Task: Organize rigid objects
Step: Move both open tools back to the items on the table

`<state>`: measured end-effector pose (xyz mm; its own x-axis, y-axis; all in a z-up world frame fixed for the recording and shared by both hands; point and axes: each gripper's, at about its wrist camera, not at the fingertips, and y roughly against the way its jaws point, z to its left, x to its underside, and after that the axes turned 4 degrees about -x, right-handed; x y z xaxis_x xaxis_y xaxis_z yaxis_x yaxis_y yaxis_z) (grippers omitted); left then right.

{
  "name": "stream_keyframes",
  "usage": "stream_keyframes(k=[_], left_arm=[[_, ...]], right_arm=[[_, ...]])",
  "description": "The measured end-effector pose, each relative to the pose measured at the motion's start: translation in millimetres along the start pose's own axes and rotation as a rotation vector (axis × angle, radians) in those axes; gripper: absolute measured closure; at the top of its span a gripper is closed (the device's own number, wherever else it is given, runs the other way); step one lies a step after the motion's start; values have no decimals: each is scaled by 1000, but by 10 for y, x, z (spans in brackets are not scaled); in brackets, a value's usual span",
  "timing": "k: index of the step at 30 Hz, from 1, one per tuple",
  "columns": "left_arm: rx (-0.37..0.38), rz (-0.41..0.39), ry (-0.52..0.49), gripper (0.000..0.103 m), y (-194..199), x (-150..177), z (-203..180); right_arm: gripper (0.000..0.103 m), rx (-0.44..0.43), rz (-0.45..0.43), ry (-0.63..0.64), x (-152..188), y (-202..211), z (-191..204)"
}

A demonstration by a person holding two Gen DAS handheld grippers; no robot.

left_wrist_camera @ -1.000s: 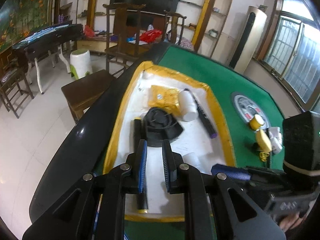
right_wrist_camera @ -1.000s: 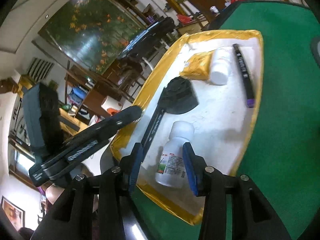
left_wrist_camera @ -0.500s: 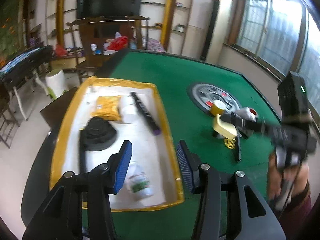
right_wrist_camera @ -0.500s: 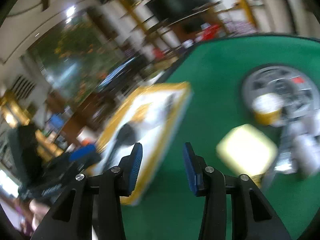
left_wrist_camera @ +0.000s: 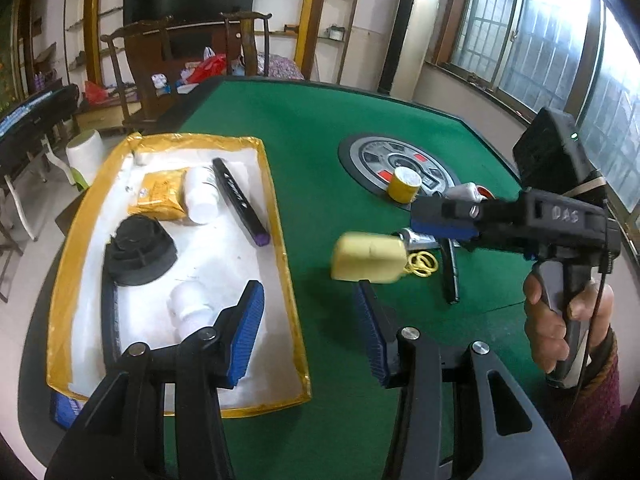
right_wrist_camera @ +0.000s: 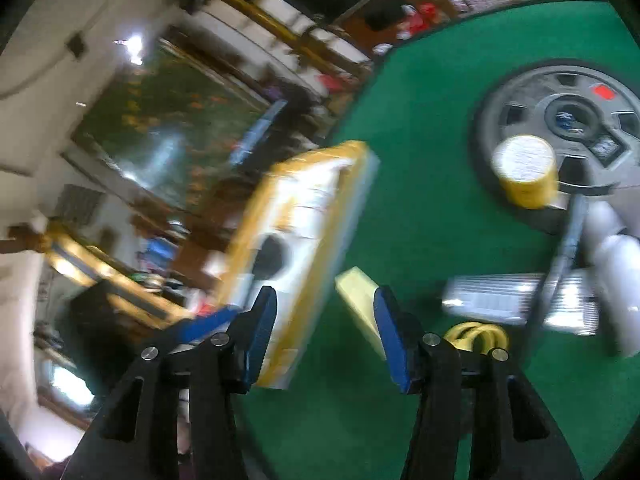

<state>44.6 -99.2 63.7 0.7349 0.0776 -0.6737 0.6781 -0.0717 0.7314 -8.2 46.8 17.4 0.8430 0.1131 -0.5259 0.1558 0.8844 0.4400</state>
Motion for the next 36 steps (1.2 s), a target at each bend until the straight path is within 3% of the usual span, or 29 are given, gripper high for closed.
stream_keyframes(k=[4, 9, 12, 15, 18, 21, 23, 26, 28, 30, 33, 36], left_arm=[[29, 33, 15, 58, -83, -23, -79], [51, 59, -16, 58, -180, -72, -257], [58, 80, -160, 57, -254, -105, -472], [118, 132, -352, 56, -349, -106, -685], [130, 176, -549, 47, -425, -16, -824], [72, 194, -676, 47, -504, 66, -914], [42, 165, -768, 46, -512, 107, -999], [25, 159, -878, 37, -585, 158, -1114], [9, 177, -916, 32, -679, 165, -1140], [39, 169, -925, 27, -692, 110, -1147], [48, 219, -850, 26, -829, -6, -1115], [98, 276, -711, 41, -869, -87, -1040]], right_arm=[[57, 163, -91, 48, -44, 172, 15], [57, 170, -192, 4, -64, 505, -73], [56, 177, -236, -21, -75, 685, -170], [55, 169, -258, -53, -82, 825, -259], [55, 146, -269, -82, -76, 877, -332], [55, 129, -268, -99, -73, 899, -372], [55, 113, -263, -108, -76, 882, -376], [55, 99, -254, -111, -72, 862, -386], [55, 107, -257, -115, -70, 864, -401], [55, 111, -263, -123, -65, 899, -430], [55, 119, -276, -139, -65, 950, -481], [55, 131, -292, -157, -67, 1001, -523]])
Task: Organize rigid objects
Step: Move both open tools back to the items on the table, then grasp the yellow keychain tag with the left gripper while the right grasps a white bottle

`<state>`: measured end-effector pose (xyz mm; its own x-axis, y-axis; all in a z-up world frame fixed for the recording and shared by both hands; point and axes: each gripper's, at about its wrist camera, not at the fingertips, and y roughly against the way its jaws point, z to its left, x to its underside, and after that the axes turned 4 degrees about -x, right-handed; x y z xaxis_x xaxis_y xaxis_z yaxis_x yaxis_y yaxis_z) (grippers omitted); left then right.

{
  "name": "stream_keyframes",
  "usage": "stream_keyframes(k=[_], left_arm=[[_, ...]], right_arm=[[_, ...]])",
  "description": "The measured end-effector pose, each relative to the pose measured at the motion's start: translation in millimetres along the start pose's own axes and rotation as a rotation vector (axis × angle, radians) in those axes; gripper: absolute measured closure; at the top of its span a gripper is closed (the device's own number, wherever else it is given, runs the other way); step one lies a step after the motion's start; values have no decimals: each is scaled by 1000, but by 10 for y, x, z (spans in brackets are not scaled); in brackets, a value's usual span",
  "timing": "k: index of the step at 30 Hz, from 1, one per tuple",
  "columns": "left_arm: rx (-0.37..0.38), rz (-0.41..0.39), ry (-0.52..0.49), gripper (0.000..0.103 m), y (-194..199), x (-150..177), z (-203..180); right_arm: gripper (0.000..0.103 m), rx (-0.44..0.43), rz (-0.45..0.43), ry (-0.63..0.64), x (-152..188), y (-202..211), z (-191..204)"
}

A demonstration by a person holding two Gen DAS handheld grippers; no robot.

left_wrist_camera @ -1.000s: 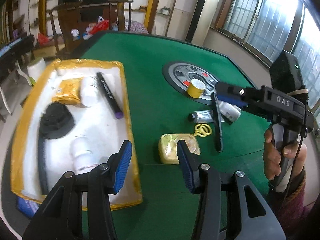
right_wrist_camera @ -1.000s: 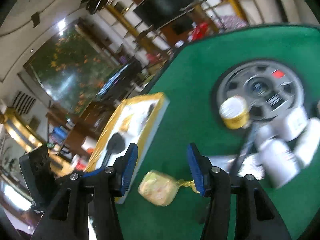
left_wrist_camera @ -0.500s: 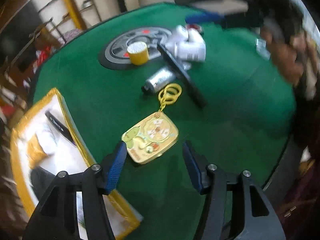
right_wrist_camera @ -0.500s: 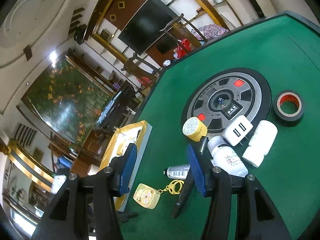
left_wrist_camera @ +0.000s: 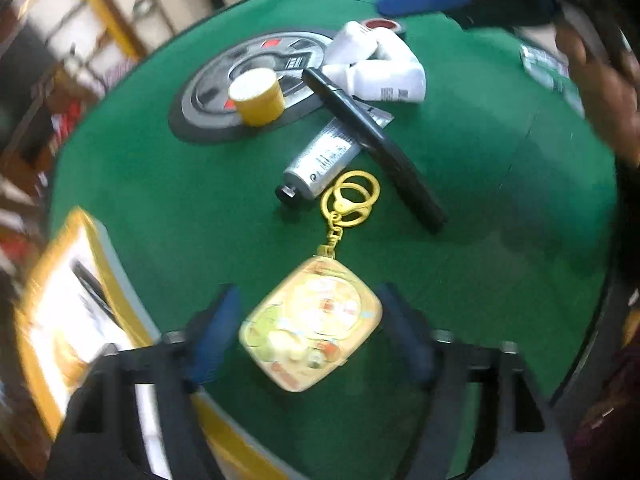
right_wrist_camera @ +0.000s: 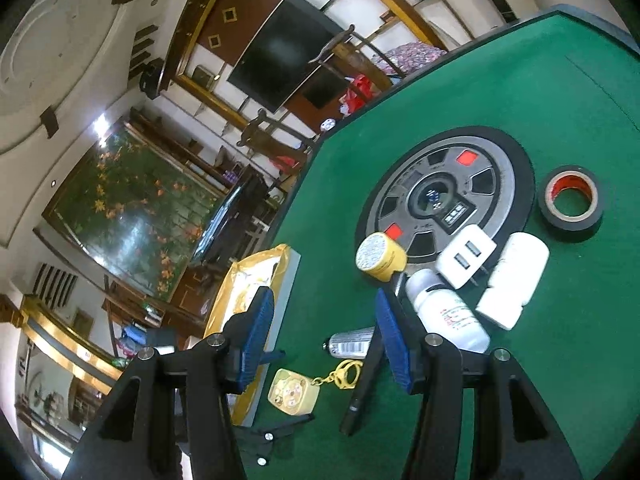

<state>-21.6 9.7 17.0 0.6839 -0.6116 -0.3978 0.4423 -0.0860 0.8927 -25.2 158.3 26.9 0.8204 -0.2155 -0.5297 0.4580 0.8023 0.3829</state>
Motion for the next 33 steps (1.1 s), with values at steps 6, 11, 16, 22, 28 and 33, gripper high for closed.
stream_keyframes(k=[6, 11, 16, 22, 28, 33], left_arm=[[-89, -14, 188, 42, 168, 261, -206], [-108, -71, 309, 41, 369, 575, -424], [-108, -72, 269, 41, 476, 700, -493], [-63, -54, 148, 32, 442, 742, -543], [-27, -95, 229, 48, 396, 794, -414], [-33, -110, 259, 52, 350, 719, -403]], right_arm=[[55, 76, 13, -2, -47, 35, -64], [55, 204, 64, 100, -43, 10, -44], [58, 282, 114, 160, -28, -93, -112], [58, 346, 161, 234, 21, -177, -153], [69, 410, 214, 266, 41, -249, -227], [69, 447, 226, 317, 78, -208, -176]])
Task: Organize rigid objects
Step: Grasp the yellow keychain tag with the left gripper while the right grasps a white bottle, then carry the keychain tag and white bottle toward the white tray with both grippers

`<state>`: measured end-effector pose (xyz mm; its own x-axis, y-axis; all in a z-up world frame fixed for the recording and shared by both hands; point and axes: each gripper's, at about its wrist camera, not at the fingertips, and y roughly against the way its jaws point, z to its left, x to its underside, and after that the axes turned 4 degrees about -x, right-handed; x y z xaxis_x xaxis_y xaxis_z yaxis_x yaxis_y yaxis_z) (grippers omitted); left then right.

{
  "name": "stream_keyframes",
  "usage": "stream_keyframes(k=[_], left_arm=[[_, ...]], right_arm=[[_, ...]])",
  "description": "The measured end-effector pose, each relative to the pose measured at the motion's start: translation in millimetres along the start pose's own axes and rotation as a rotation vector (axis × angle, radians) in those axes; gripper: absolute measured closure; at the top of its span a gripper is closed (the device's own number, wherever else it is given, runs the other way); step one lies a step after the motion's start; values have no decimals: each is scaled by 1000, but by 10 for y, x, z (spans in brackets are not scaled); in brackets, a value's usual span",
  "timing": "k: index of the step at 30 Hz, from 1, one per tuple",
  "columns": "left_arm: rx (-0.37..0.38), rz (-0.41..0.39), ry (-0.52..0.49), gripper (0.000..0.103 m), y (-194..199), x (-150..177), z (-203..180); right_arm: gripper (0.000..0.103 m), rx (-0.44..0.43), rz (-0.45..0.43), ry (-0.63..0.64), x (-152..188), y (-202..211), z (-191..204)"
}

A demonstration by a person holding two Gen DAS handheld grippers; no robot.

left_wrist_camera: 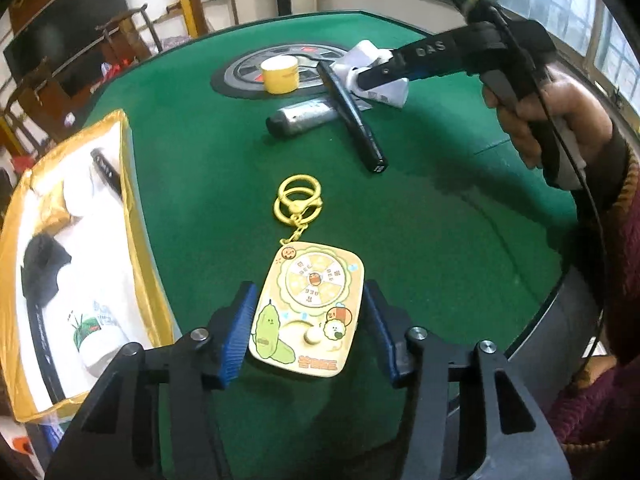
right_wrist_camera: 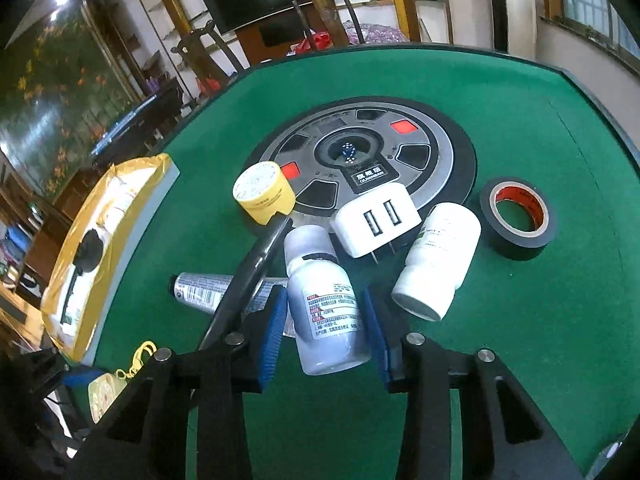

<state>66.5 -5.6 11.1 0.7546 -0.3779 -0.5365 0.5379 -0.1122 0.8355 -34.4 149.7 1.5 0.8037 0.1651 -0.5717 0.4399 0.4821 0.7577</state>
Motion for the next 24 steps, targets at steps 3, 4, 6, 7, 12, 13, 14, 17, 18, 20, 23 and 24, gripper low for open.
stream_keyframes(k=[3, 4, 6, 7, 12, 13, 14, 17, 18, 20, 23, 24], left_arm=[[-4, 6, 13, 50, -31, -43, -10], [3, 9, 28, 50, -41, -48, 12], [14, 5, 59, 49, -68, -57, 51], [18, -6, 68, 51, -72, -57, 56], [3, -49, 103, 56, -60, -29, 43], [7, -55, 113, 56, -52, -23, 50], [20, -66, 130, 56, -32, -18, 65], [59, -110, 172, 56, 61, -30, 107], [63, -126, 180, 56, 93, -44, 119], [64, -157, 198, 56, 146, -87, 135], [72, -182, 226, 56, 176, -133, 166], [74, -187, 230, 56, 177, -145, 167]], right_arm=[[69, 4, 19, -1, -9, -44, -12], [69, 11, 29, 2, -1, -65, -6], [70, 29, 25, 24, 13, -50, 22], [71, 24, 27, 17, 18, -30, 8], [72, 19, 6, 10, 3, 56, 35], [73, 6, -11, 7, -8, 104, 40], [73, -12, -35, -3, -16, 171, 34], [73, -65, -89, -25, -30, 312, 37], [73, -83, -102, -35, -34, 339, 46], [73, -123, -123, -45, -27, 396, 58], [73, -150, -132, -34, -10, 426, 106], [73, -155, -139, -31, -4, 430, 123]])
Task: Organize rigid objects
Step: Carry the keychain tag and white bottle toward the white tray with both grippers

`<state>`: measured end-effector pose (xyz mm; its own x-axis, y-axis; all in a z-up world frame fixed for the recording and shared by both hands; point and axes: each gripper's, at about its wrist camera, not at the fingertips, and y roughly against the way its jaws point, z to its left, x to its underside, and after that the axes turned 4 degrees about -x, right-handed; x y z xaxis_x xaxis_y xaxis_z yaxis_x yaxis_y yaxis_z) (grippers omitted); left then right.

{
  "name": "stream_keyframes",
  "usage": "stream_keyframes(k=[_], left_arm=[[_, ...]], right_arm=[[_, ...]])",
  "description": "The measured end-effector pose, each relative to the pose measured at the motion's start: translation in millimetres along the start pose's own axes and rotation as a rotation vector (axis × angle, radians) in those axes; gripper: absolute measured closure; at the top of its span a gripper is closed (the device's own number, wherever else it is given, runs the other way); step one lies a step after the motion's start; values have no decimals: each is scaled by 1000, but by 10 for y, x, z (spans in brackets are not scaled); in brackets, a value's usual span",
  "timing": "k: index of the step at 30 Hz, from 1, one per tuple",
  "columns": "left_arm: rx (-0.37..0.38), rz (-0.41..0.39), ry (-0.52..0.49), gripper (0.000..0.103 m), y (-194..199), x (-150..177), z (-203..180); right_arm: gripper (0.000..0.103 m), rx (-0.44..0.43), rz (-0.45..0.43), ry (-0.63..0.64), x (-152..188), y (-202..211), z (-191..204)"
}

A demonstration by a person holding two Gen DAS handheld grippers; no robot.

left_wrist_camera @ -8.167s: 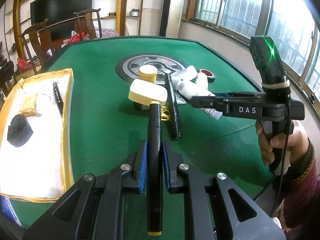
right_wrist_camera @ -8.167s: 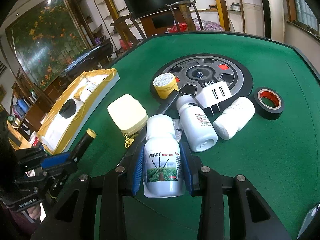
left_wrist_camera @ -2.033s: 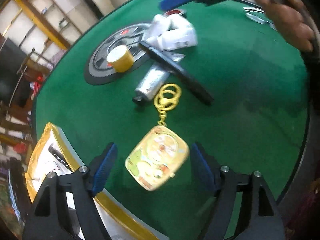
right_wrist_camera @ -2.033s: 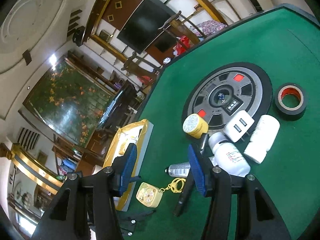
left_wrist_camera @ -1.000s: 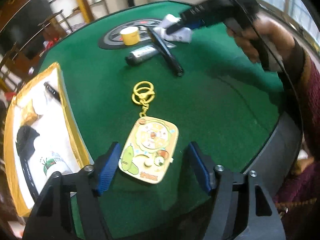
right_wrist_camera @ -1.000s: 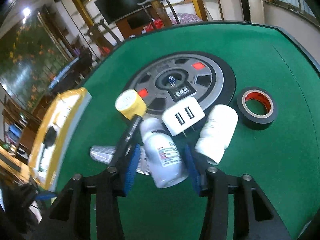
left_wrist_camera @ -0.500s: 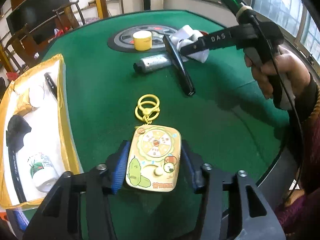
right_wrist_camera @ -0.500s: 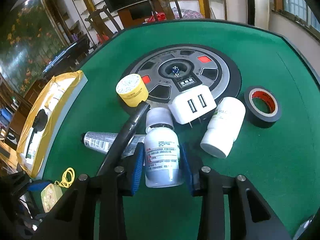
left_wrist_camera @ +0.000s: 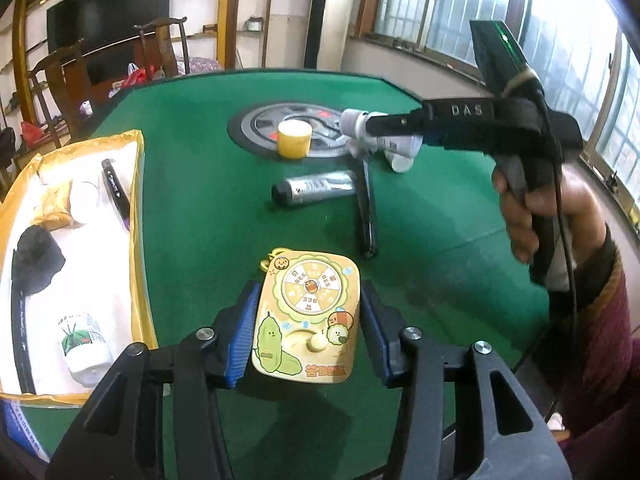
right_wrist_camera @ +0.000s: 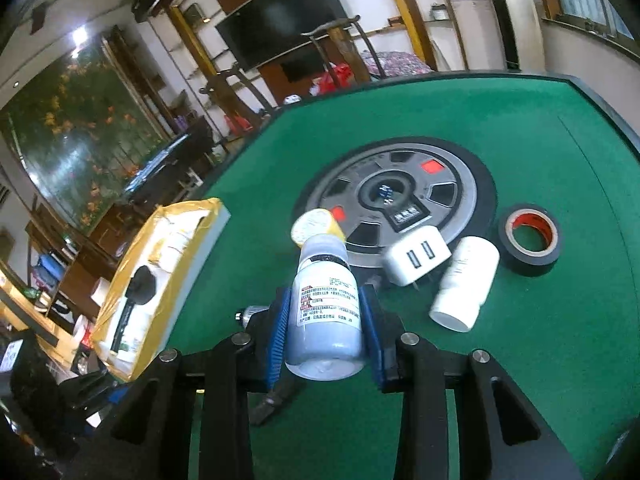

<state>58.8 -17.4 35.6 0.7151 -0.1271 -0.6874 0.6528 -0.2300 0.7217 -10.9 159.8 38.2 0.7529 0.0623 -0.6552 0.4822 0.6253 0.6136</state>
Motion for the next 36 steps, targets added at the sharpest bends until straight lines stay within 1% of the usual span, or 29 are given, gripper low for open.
stream_keyframes(k=[3, 8, 12, 15, 19, 27, 31, 36], left_arm=[[0, -11, 12, 56, 5, -11, -1], [5, -19, 16, 56, 25, -27, -26], [1, -41, 17, 56, 101, -49, -45], [-5, -63, 34, 56, 188, -84, 23], [-12, -108, 76, 57, 369, -149, 178], [-60, -220, 156, 57, 794, -241, 545], [-96, -261, 185, 57, 929, -224, 723], [-129, -292, 235, 57, 1054, -151, 993]], right_arm=[[72, -26, -6, 11, -10, 3, 59], [72, -31, -4, 27, 4, -47, 172], [72, -48, -2, 30, 13, -66, 223], [72, -59, 1, 33, 22, -65, 236], [72, -72, 9, 36, 45, -97, 284], [72, -111, 12, 59, 85, -113, 403], [72, -148, 10, 58, 108, -116, 456], [72, -198, -5, 54, 131, -132, 622]])
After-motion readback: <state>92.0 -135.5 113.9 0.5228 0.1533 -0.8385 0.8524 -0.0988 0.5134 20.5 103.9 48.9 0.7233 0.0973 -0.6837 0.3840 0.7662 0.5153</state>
